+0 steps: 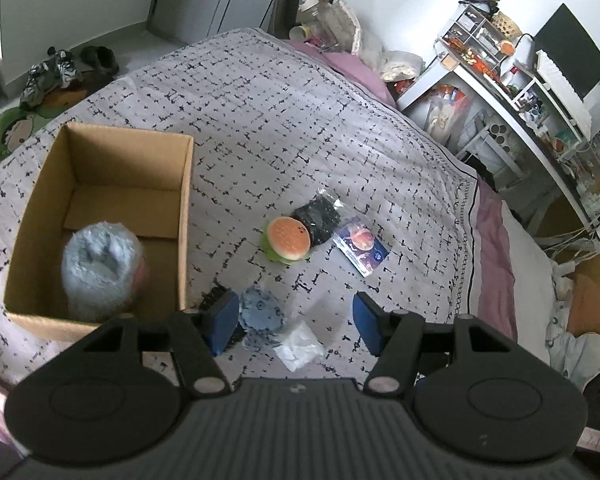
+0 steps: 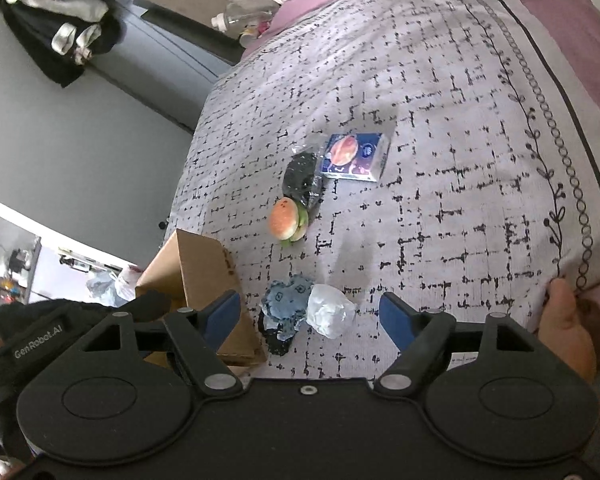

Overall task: Organize soft objects
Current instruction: 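Close the right gripper on the white plastic bag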

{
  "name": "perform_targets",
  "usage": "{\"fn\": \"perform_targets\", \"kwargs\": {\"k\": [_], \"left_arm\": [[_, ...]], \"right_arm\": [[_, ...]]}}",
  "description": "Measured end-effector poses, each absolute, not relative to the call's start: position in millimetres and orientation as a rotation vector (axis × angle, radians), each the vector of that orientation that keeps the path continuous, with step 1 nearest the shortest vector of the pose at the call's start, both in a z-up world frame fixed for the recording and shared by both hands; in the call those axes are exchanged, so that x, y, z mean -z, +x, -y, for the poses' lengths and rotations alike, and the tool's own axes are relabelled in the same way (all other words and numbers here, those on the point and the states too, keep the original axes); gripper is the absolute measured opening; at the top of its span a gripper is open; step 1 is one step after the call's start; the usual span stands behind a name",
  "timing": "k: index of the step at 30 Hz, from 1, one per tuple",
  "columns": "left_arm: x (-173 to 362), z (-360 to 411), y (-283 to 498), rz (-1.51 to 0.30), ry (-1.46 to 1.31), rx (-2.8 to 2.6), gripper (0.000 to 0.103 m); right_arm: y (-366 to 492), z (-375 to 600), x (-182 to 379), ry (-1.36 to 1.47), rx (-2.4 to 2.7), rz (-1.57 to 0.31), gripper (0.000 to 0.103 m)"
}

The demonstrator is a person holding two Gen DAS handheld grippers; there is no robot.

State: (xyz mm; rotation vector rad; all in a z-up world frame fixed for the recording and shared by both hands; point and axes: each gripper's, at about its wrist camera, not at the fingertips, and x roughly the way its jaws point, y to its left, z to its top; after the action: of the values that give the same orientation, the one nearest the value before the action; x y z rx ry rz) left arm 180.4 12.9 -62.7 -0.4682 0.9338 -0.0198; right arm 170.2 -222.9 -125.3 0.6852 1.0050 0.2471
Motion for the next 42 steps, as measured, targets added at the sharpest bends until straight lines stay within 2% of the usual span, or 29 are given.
{"fn": "perform_targets", "kwargs": {"k": [6,15,28,42], "left_arm": [[71.0,3.7,185.7,-0.952,-0.473,-0.004,0.061],[91.7,21.2,200.1,-0.983,-0.476,-0.048,0.061],[118.6,29.4,215.4,-1.023,-0.455,-0.114,0.061],[135.8,14.6,225.4,-1.038,-0.519,-0.182,0.061]], "right_arm": [[171.0,230.8,138.7,0.742,-0.245,-1.030,0.076],[178.7,233.6,160.4,0.810,-0.242,-1.060,0.070],[197.8,219.7,187.7,0.881,-0.266,-1.106,0.047],[209.4,186.2,211.7,0.808,-0.233,-1.140,0.044]]}}
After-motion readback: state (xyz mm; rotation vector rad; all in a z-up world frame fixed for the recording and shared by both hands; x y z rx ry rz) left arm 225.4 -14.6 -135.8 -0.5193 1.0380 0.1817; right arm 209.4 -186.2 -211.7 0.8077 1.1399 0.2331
